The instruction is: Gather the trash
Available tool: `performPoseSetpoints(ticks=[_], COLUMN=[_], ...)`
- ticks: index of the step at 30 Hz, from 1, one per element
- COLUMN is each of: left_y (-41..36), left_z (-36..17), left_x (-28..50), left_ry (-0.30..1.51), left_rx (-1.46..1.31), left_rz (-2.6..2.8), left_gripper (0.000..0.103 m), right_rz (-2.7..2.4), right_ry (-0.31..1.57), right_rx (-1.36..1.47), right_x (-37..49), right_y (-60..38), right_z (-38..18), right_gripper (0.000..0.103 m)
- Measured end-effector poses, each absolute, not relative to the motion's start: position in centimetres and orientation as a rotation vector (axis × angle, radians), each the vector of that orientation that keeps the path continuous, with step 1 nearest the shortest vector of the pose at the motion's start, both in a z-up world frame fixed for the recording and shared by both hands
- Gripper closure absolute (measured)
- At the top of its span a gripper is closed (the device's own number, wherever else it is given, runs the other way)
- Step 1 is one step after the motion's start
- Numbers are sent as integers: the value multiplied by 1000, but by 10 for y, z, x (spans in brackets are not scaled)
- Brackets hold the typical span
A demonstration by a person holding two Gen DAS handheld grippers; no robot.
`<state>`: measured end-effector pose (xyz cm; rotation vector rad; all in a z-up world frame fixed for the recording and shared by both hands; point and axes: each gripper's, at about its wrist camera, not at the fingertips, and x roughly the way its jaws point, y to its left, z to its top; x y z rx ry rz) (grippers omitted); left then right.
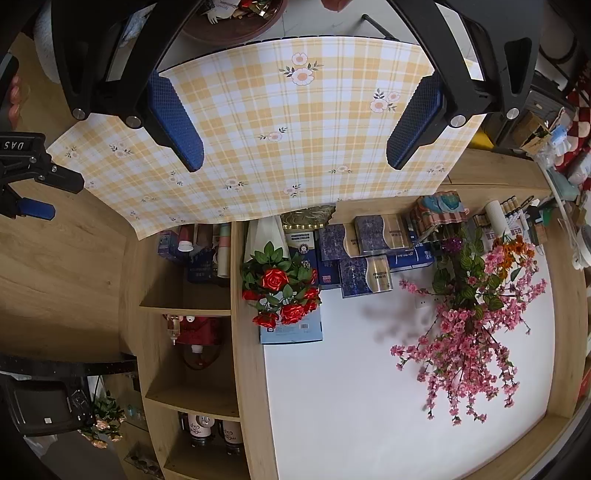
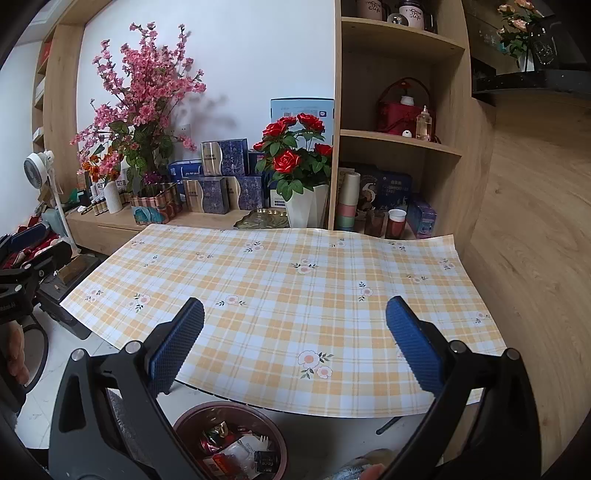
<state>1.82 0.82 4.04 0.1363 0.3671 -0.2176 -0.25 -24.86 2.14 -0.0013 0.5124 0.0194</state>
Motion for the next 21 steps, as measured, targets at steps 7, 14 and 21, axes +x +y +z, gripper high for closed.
performPoseSetpoints(ticks=[7,14,21], left_y=[2,0,-1], left_z=[41,44,46], left_x=[17,15,14], left_ry=[362,352,352], left_rx=[163,174,178], left_rz=[-217,-202,-203], left_gripper=[6,6,6], right_rz=[20,18,19], right_ry=[513,512,513], right_rx=[-1,0,0], right_x=[-3,-3,-3], right_y=[-249,-249,-250], right_z=[22,22,21], right_gripper=[6,6,6])
